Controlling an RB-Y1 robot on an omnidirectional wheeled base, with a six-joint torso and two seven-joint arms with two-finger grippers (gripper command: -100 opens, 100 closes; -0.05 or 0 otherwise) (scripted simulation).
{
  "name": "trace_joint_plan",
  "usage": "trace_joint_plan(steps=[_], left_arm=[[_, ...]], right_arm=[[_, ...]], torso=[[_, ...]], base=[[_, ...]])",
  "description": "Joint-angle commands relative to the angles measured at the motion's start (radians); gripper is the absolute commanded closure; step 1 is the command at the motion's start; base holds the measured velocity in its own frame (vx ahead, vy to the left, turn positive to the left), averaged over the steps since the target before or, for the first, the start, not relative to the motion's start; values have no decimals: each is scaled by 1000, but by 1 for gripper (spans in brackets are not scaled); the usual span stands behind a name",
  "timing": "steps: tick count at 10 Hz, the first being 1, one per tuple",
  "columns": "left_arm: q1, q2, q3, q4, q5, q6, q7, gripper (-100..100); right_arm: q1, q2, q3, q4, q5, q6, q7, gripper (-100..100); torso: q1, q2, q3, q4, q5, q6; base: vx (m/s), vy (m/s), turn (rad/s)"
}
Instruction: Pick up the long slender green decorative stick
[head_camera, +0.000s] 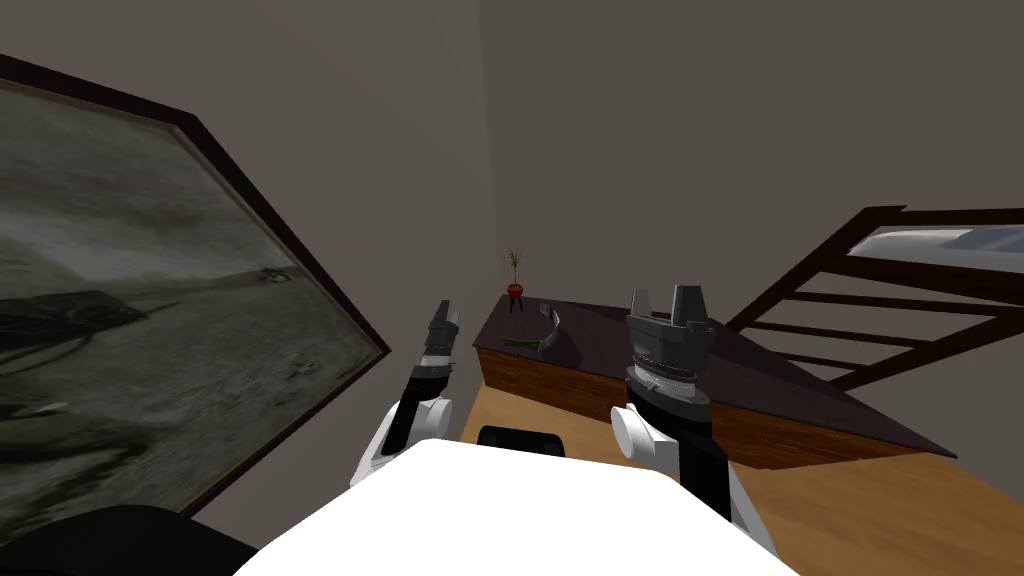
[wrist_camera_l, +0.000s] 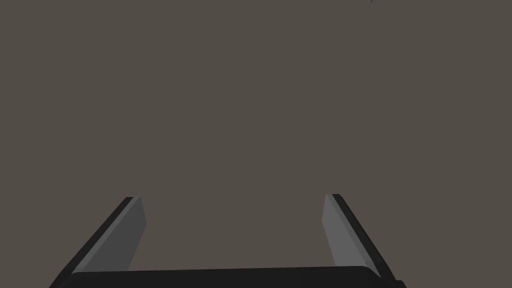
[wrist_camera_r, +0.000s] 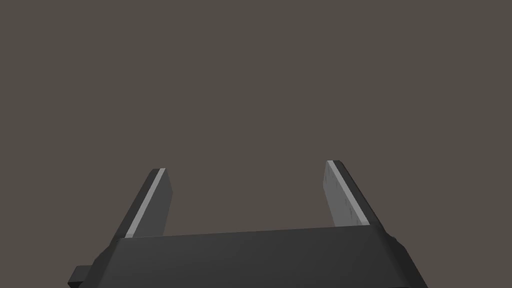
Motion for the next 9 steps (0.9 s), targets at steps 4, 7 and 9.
trace_joint_plan(steps=[4, 7, 9], left_arm=[[-63, 48, 8, 94, 24, 85, 37, -100], [-117, 67, 16, 177, 45, 160, 68, -100], [-160, 78, 21, 236, 61, 214, 94, -100]], right_arm=[[0, 0, 0, 0, 0, 0, 0, 0], [0, 0, 0, 0, 0, 0, 0, 0], [0, 0, 0, 0, 0, 0, 0, 0]], torso=[[0, -2, -1, -1, 0, 0], [0, -2, -1, -1, 0, 0], [0, -3, -2, -1, 0, 0]], base=[[26, -3, -105], [31, -5, -133], [34, -2, -140]])
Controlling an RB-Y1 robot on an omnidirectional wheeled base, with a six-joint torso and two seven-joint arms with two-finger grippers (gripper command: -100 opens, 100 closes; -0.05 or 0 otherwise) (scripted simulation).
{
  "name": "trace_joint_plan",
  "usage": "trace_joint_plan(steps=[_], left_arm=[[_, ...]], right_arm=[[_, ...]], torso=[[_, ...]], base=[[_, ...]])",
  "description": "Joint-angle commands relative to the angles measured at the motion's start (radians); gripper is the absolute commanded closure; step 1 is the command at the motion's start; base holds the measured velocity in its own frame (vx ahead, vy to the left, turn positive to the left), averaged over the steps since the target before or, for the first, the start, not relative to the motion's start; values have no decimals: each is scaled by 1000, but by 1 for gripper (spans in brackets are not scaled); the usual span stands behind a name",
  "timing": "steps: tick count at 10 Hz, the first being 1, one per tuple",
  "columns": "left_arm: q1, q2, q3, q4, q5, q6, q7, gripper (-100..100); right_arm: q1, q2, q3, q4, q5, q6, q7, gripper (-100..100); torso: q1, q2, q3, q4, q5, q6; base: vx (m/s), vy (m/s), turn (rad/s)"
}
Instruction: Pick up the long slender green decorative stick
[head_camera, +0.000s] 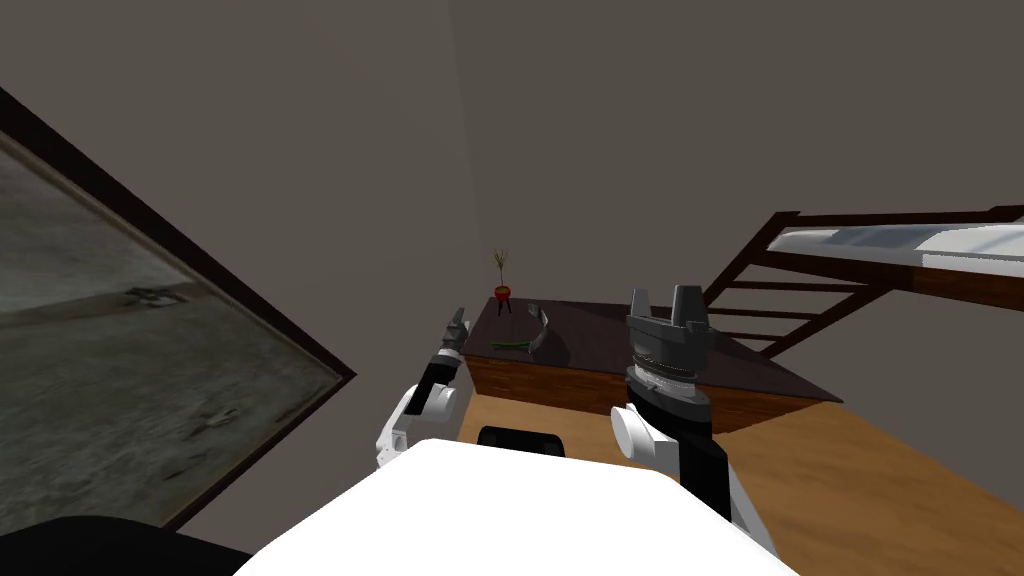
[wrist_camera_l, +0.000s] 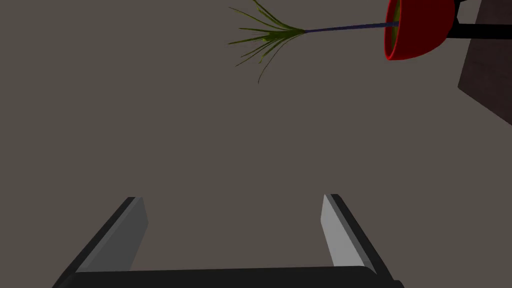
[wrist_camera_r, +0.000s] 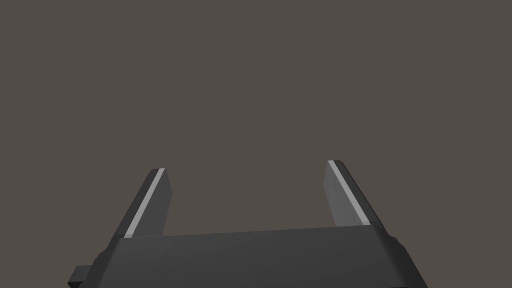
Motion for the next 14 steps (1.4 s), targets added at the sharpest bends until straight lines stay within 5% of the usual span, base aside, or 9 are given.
trace_joint_plan(steps=[1, 14], left_arm=[[-14, -1, 0, 28, 3, 26, 8, -100], [-223, 32, 27, 371, 83, 316, 130, -100]], right_arm=[[0, 0, 0, 0, 0, 0, 0, 0], [0, 0, 0, 0, 0, 0, 0, 0]], torso=[[0, 0, 0, 0, 0, 0], [0, 1, 1, 0, 0, 0]], base=[[24, 2, -42], [21, 0, -110]])
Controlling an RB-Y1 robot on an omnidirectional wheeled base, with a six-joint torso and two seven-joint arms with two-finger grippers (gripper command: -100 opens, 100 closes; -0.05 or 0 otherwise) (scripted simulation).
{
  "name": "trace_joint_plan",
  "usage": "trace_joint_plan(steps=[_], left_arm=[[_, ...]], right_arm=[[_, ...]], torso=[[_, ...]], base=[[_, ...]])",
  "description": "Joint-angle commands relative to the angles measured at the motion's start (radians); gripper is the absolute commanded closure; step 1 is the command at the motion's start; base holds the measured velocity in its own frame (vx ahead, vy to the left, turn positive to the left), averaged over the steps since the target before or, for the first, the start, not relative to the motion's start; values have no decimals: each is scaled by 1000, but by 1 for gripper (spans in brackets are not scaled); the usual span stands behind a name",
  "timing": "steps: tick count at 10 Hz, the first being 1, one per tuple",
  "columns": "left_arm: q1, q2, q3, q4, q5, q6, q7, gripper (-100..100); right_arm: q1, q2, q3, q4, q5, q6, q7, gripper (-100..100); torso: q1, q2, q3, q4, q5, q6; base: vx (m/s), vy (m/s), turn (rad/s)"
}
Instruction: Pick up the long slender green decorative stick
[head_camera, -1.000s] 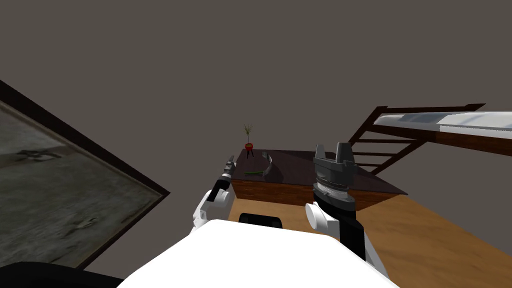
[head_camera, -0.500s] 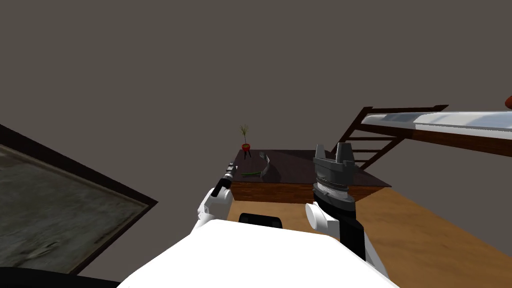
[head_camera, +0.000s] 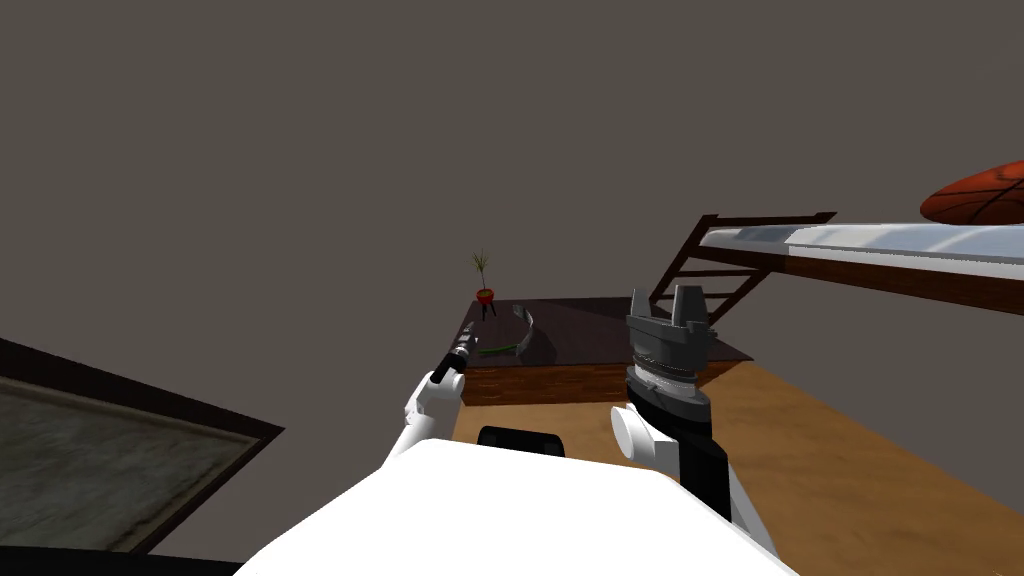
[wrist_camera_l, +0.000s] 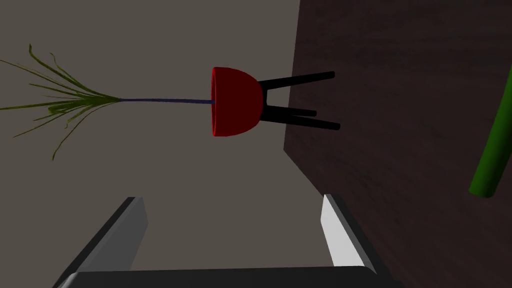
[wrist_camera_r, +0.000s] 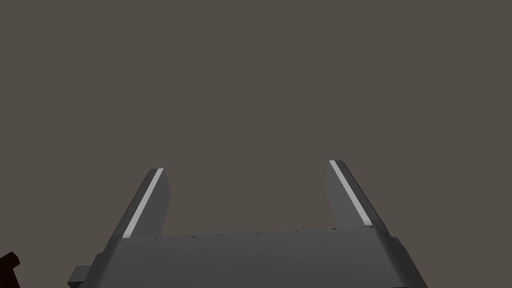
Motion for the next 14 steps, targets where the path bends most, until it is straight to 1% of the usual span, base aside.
trace_joint_plan(steps=[1, 2, 3, 4, 5, 6, 7, 8, 9, 10, 11, 12, 13, 14], left_arm=[[-34, 7, 4, 50, 13, 43, 20, -100], [-64, 11, 8, 91, 24, 68, 37, -100], [-64, 11, 8, 115, 24, 83, 37, -100], [-93, 16, 12, 154, 35, 115, 54, -100], [-93, 16, 12, 166, 35, 122, 54, -100], [-123, 21, 16, 205, 46, 162, 70, -100], [-123, 21, 16, 217, 46, 162, 70, -100], [-152, 27, 20, 248, 56, 202, 87, -100], [-152, 27, 20, 268, 56, 202, 87, -100], [-182, 32, 24, 307, 67, 241, 103, -100], [-182, 32, 24, 319, 67, 241, 103, -100], [-211, 38, 27, 350, 77, 280, 119, -100], [-211, 38, 27, 370, 77, 280, 119, -100], [-239, 43, 31, 406, 88, 317, 135, -100]], right_arm=[[0, 0, 0, 0, 0, 0, 0, 0], [0, 0, 0, 0, 0, 0, 0, 0], [0, 0, 0, 0, 0, 0, 0, 0], [0, 0, 0, 0, 0, 0, 0, 0], [0, 0, 0, 0, 0, 0, 0, 0], [0, 0, 0, 0, 0, 0, 0, 0], [0, 0, 0, 0, 0, 0, 0, 0], [0, 0, 0, 0, 0, 0, 0, 0], [0, 0, 0, 0, 0, 0, 0, 0], [0, 0, 0, 0, 0, 0, 0, 0], [0, 0, 0, 0, 0, 0, 0, 0], [0, 0, 0, 0, 0, 0, 0, 0], [0, 0, 0, 0, 0, 0, 0, 0], [0, 0, 0, 0, 0, 0, 0, 0]], torso=[[0, 0, 0, 0, 0, 0], [0, 0, 0, 0, 0, 0], [0, -1, 0, 0, 0, 1], [0, 0, 0, 0, 0, 0], [0, -1, 0, 0, 0, 0], [0, 0, 0, 0, 0, 0], [0, 0, 0, 0, 0, 0], [0, 0, 0, 0, 0, 0], [0, 0, 0, 0, 0, 0], [0, 0, 0, 0, 0, 0], [0, 0, 0, 0, 0, 0], [0, 0, 0, 0, 0, 0], [0, 0, 0, 0, 0, 0], [0, 0, 0, 0, 0, 0]], base=[[22, 2, -129], [32, 7, -232], [25, 8, -73], [27, 1, -115], [22, 2, -57], [23, -1, -122], [18, 4, -73], [19, 4, -145], [17, 6, -61], [22, 4, -116], [19, 3, -66], [19, 2, -108], [17, 5, -71], [21, 4, -131]])
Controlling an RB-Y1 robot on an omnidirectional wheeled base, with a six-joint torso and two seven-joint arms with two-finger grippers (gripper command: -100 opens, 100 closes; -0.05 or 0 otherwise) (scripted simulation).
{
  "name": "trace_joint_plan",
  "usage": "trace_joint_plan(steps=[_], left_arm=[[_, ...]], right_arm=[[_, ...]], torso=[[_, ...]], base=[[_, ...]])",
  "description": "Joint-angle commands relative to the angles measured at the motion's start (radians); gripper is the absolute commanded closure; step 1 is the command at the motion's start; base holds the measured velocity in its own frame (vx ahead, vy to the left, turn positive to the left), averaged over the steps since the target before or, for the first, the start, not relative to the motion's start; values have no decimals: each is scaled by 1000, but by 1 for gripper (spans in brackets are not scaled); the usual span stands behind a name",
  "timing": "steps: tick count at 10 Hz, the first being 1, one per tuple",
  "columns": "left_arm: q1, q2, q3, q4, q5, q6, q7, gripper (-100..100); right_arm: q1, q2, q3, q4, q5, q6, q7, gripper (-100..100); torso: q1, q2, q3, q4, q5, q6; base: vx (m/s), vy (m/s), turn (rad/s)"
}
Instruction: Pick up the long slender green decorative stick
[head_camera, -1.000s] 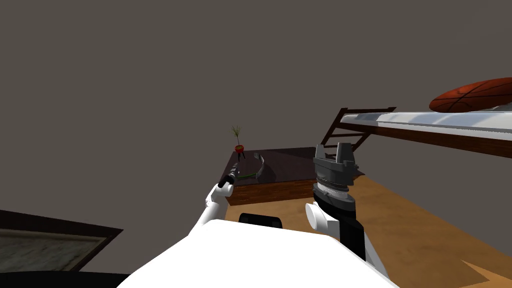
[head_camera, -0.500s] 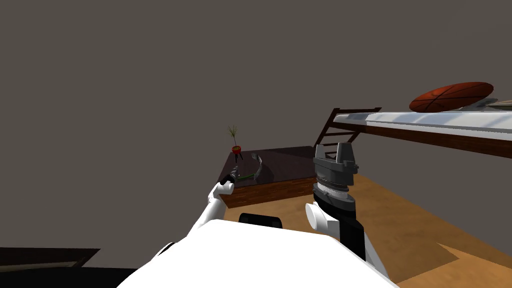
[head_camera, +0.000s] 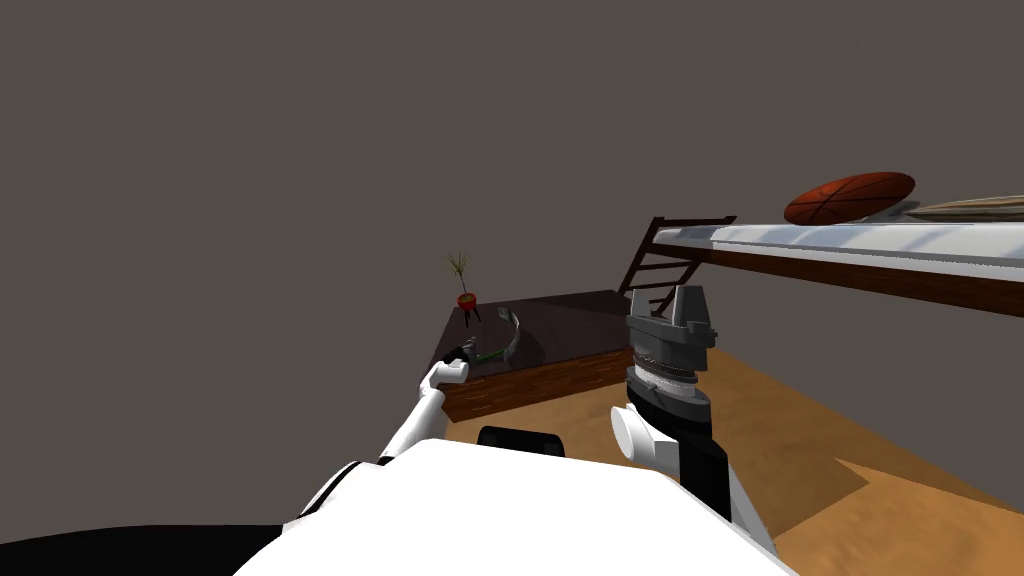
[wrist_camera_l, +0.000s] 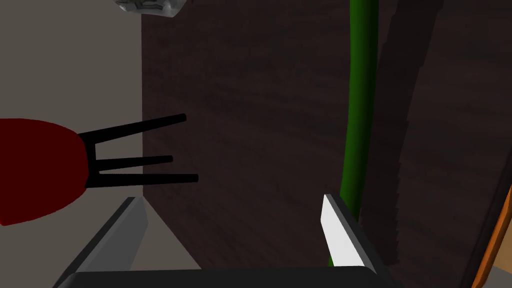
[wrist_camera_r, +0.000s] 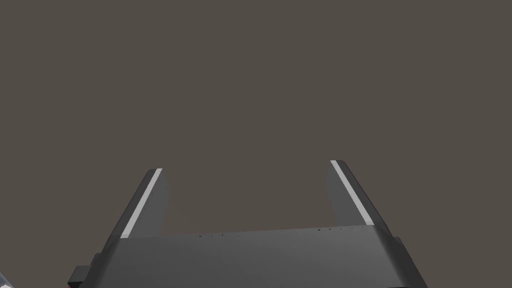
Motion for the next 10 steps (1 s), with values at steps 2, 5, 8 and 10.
trace_joint_plan(steps=[2, 5, 8, 10], left_arm=[[-35, 8, 5, 72, 15, 63, 25, -100], [-89, 19, 12, 158, 34, 133, 54, -100], [-115, 24, 16, 213, 43, 166, 68, -100], [-163, 33, 22, 284, 59, 227, 94, -100]], right_arm=[[0, 0, 0, 0, 0, 0, 0, 0], [0, 0, 0, 0, 0, 0, 0, 0], [0, 0, 0, 0, 0, 0, 0, 0], [0, 0, 0, 0, 0, 0, 0, 0]], torso=[[0, -1, 0, 0, 0, 0], [0, 0, 0, 0, 0, -1], [0, 0, 0, 0, 0, 0], [0, 0, 0, 0, 0, 0]], base=[[32, 9, -129], [19, 4, -92], [20, 6, -63], [24, 8, -131]])
